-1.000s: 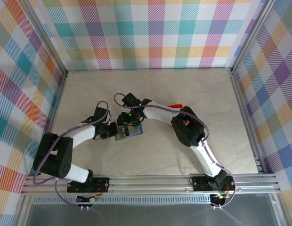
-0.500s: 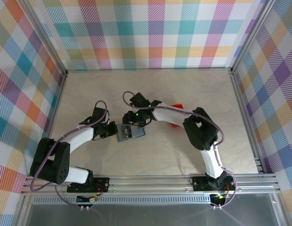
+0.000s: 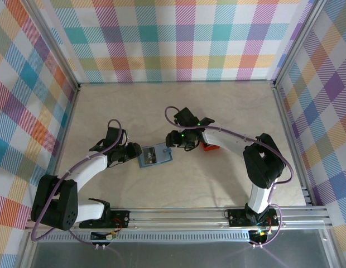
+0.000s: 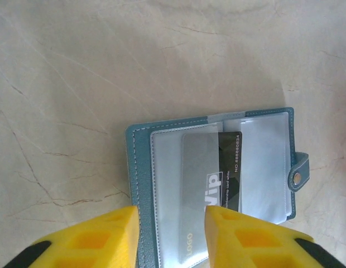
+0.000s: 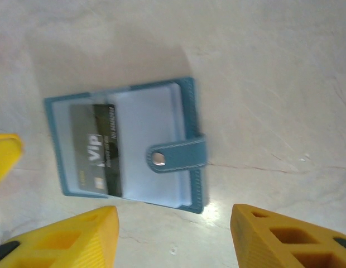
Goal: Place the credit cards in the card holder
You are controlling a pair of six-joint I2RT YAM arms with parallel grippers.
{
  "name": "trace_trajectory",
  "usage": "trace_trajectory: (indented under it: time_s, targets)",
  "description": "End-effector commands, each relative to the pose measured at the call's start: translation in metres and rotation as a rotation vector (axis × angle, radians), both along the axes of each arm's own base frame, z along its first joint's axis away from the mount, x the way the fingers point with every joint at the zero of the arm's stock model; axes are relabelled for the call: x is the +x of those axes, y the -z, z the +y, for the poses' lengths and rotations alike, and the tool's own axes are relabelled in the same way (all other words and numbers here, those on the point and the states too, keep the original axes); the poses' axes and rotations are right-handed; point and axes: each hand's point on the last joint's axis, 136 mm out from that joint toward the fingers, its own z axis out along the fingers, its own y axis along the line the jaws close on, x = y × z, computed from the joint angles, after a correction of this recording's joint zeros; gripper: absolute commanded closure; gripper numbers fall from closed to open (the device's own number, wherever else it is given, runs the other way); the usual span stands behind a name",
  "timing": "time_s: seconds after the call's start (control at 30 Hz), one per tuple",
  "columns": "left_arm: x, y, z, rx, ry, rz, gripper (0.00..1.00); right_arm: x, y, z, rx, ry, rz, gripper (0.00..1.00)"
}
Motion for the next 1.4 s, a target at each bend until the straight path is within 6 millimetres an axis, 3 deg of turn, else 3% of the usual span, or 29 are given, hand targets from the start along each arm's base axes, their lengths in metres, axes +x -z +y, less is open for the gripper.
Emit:
trace_trajectory:
  time_s: [0.0, 0.23, 0.4, 0.83, 1.13, 1.37]
  targets:
    - [-0.003, 0.000, 0.006, -0.042, -0.084, 0.018, 0.60, -0.004, -0.014, -0.005, 0.033, -0.031, -0.024, 0.45]
    - [0.000, 0.030, 0.008, -0.068, -0.163, 0.073, 0.46, -0.004, -0.015, -0.006, 0.052, -0.035, -0.027, 0.44]
    - [0.010, 0.024, -0.005, -0.131, -0.114, 0.024, 0.43, -0.003, -0.013, -0.004, 0.057, -0.032, -0.024, 0.44]
    - [0.027, 0.017, -0.033, -0.206, 0.017, 0.024, 0.52, 0.003, -0.017, 0.000, 0.066, -0.008, -0.019, 0.44]
    - [0.039, 0.003, -0.072, -0.210, 0.122, 0.009, 0.55, -0.002, -0.024, -0.012, 0.059, 0.021, -0.032, 0.44]
    - [0.026, -0.011, -0.041, -0.088, 0.031, 0.017, 0.55, -0.004, -0.034, -0.018, 0.066, 0.018, -0.050, 0.43]
